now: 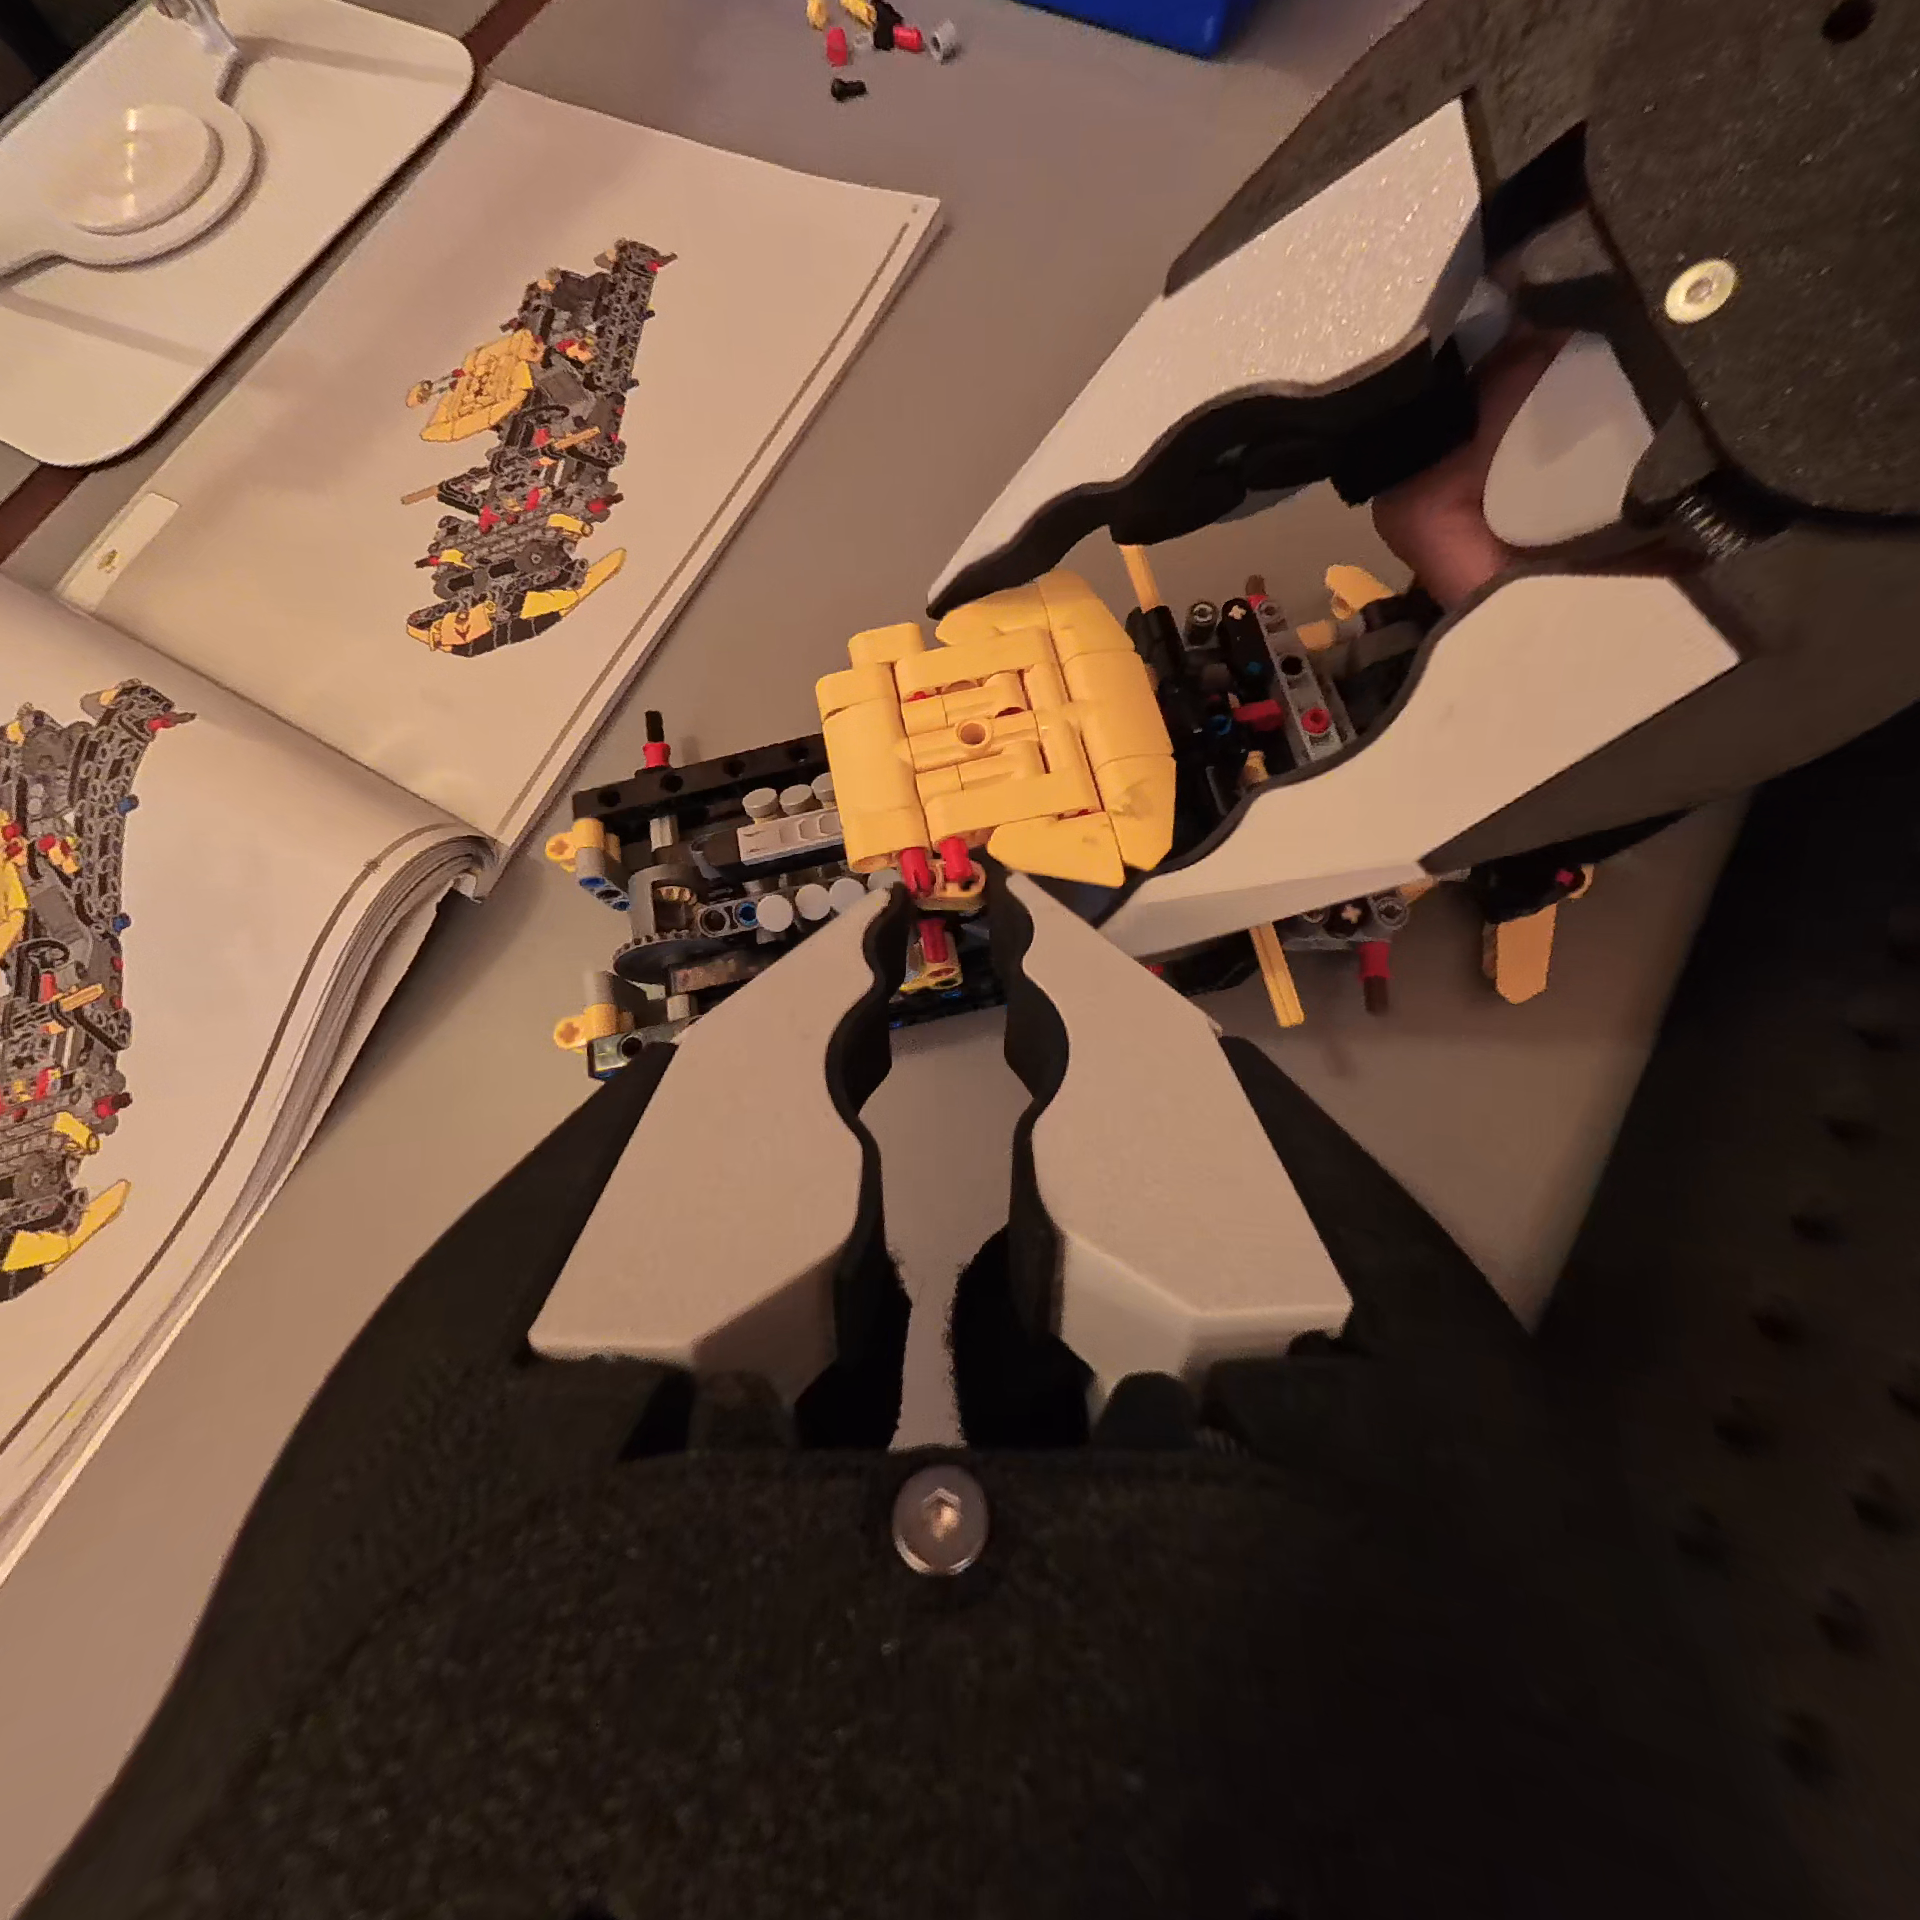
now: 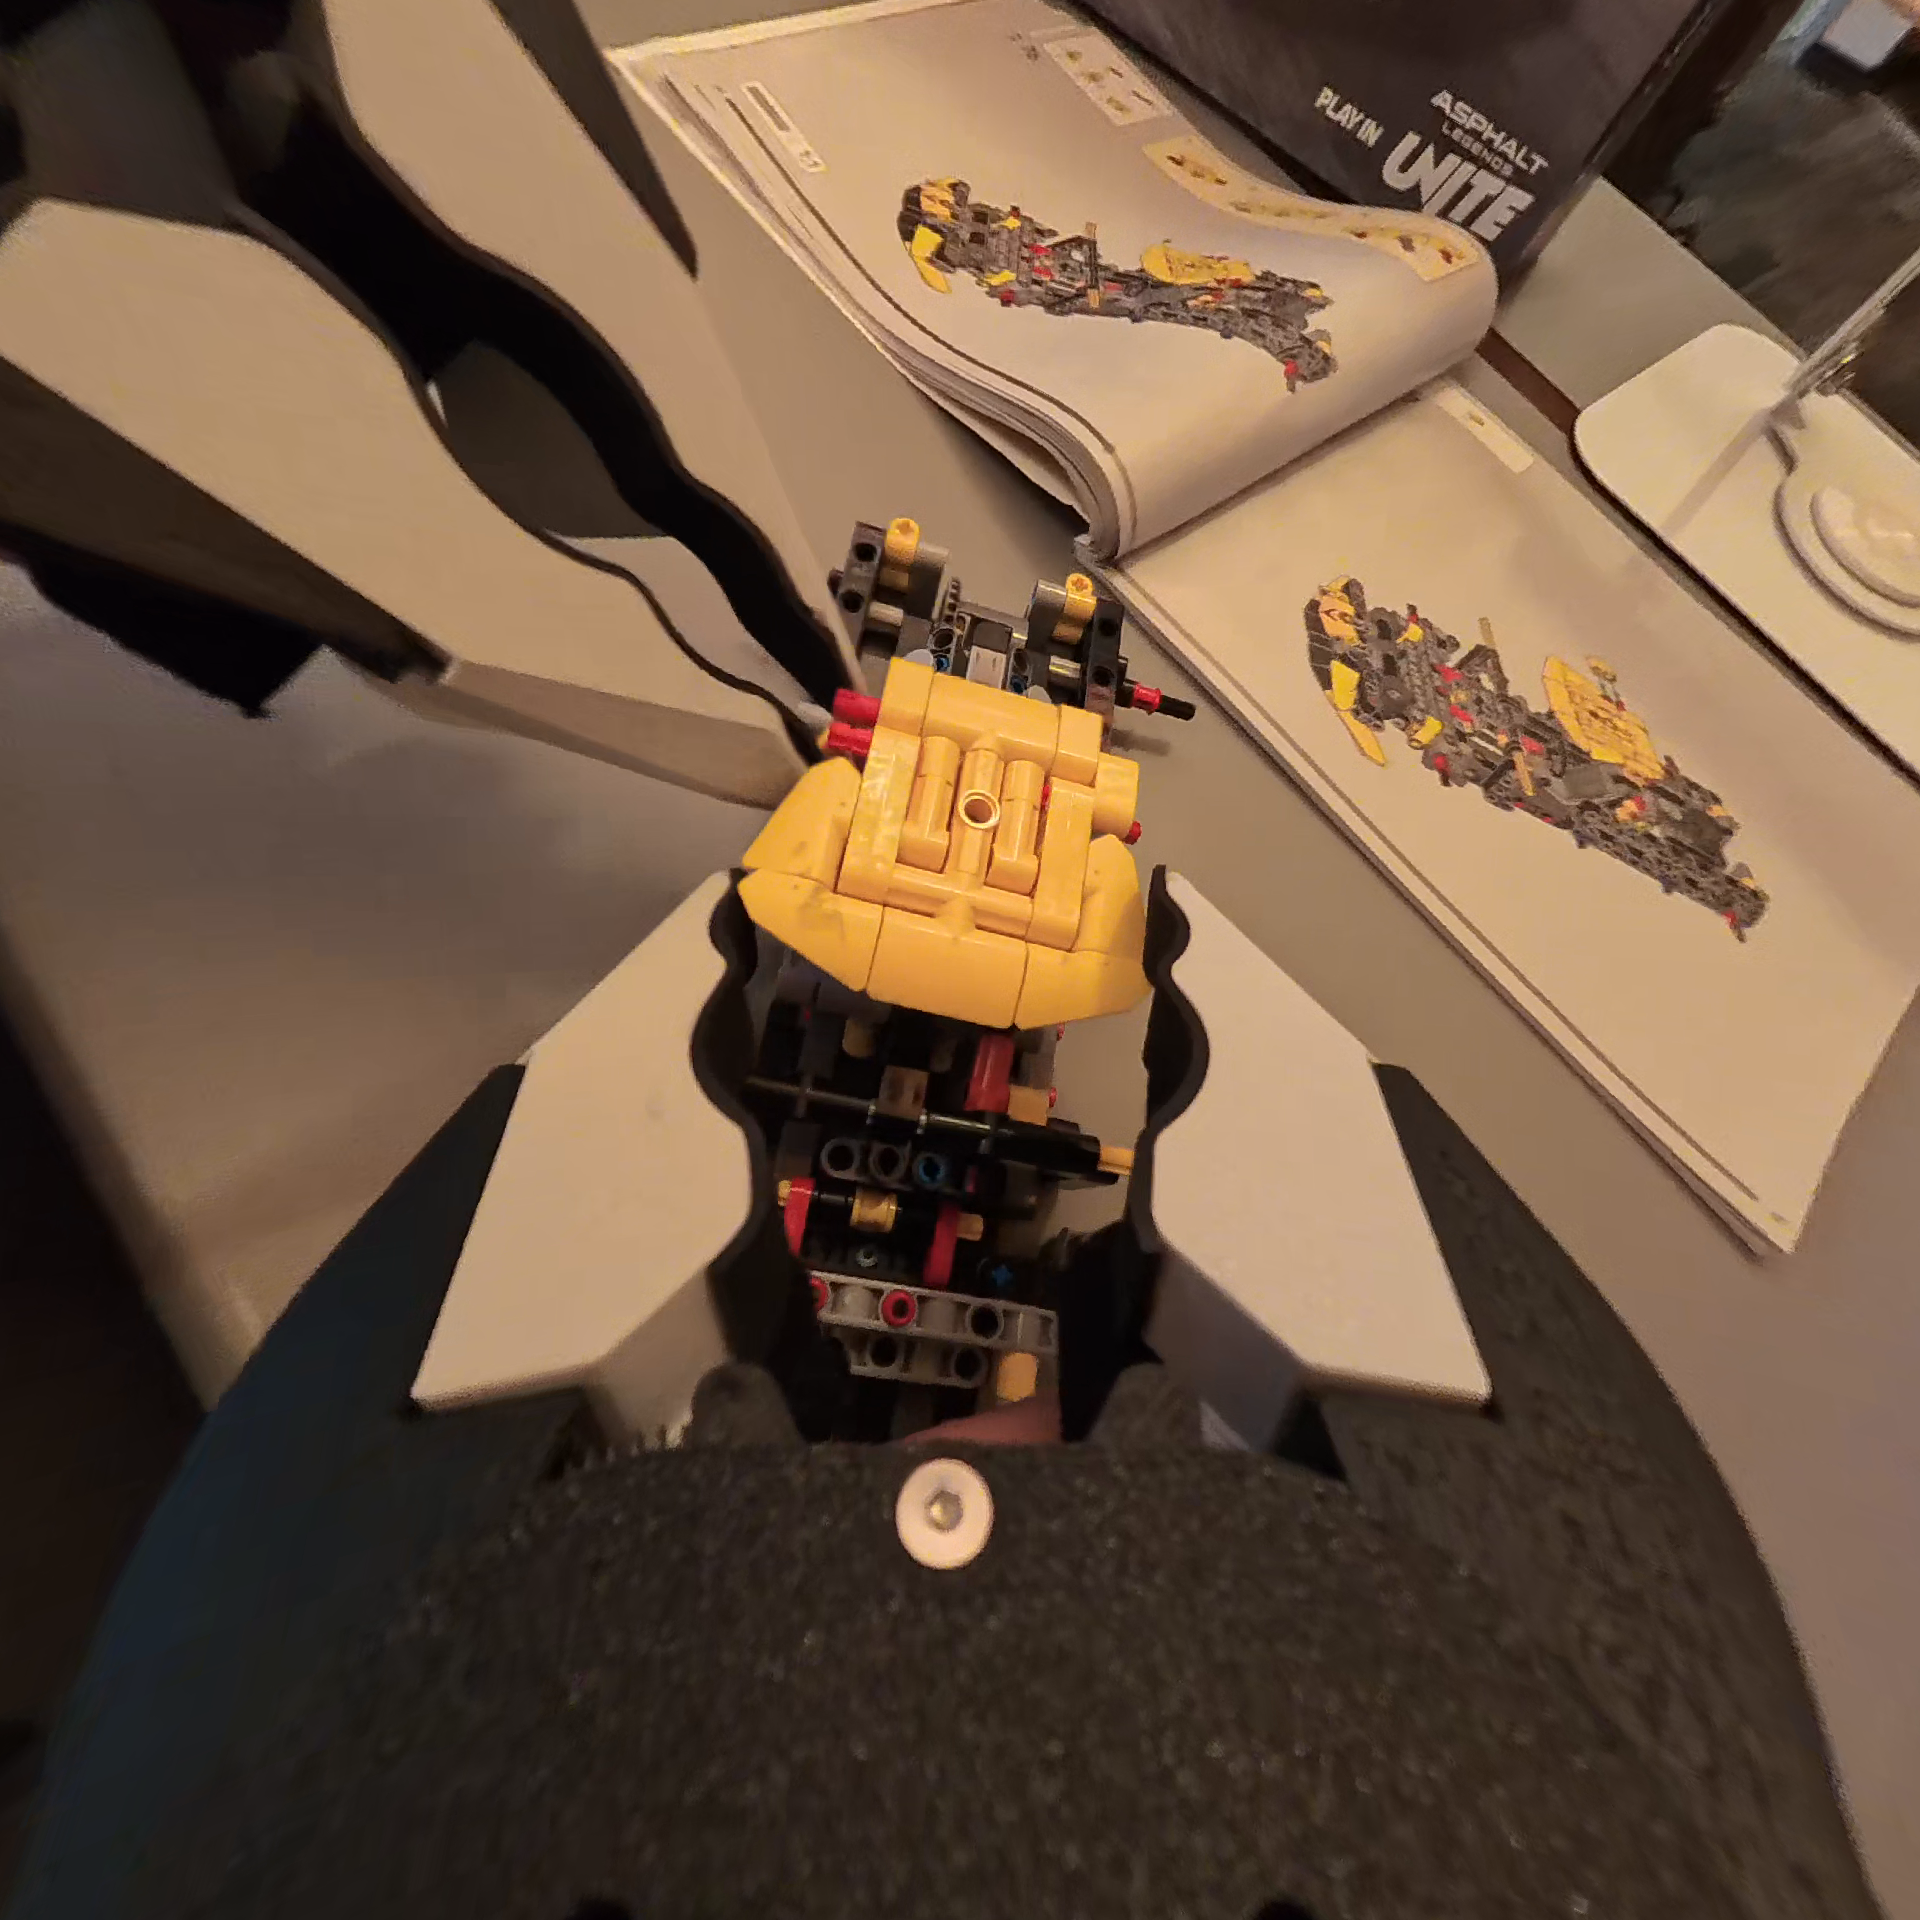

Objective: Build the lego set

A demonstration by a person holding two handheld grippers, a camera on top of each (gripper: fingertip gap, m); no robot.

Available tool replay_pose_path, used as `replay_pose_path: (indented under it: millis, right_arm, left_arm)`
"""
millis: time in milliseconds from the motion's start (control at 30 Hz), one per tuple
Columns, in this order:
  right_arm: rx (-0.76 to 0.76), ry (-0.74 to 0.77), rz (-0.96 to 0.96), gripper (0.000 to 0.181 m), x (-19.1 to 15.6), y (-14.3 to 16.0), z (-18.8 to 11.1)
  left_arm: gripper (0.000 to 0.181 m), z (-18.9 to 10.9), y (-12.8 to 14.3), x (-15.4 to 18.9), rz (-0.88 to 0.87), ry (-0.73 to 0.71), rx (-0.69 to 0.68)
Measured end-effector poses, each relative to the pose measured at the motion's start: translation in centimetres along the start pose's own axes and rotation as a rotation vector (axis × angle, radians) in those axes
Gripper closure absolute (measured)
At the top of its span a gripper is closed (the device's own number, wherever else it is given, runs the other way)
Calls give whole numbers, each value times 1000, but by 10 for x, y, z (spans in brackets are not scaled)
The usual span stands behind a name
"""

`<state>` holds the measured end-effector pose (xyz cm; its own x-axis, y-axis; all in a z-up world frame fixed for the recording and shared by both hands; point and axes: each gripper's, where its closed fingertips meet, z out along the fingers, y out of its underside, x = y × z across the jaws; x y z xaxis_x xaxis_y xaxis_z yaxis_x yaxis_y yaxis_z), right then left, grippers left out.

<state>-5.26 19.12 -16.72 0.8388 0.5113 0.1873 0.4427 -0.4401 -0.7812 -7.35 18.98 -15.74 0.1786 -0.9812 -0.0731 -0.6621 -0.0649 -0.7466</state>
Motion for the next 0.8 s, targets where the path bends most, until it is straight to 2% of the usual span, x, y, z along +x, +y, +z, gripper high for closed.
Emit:
replay_pose_path:
  millis: [67,200,333,367,467,533,567,633,700,800]
  right_arm:
    - [-20,27,-74,114,3,3,-1]
    - [-25,35,-96,113,1,3,-1]
    - [-17,-2,-96,98,-4,-2,-9]
    - [5,-19,-87,99,-6,-8,-16]
    - [115,-217,85,113,-24,-33,-41]
    - [192,-368,313,138,-30,-53,-53]
    - [216,-486,428,141,-38,-62,-57]
    - [158,-700,547,141,-62,-65,-57]
    - [140,-770,590,141,-73,-66,-55]
    - [231,-826,655,146,-73,-80,-66]
  left_arm:
    - [167,-1,1,1,17,12,-10]
    - [167,-4,4,2,31,9,-14]
    - [166,-14,8,5,31,-3,3]
    - [167,-20,7,5,43,-18,23]
    - [167,-46,-1,12,114,-67,105]
    - [167,-63,-7,19,189,-115,155]
    - [167,-69,-10,22,227,-143,170]
    - [167,-77,-15,26,294,-200,182]
    - [167,-82,-16,25,341,-256,167]
    - [167,-85,-16,30,384,-270,171]
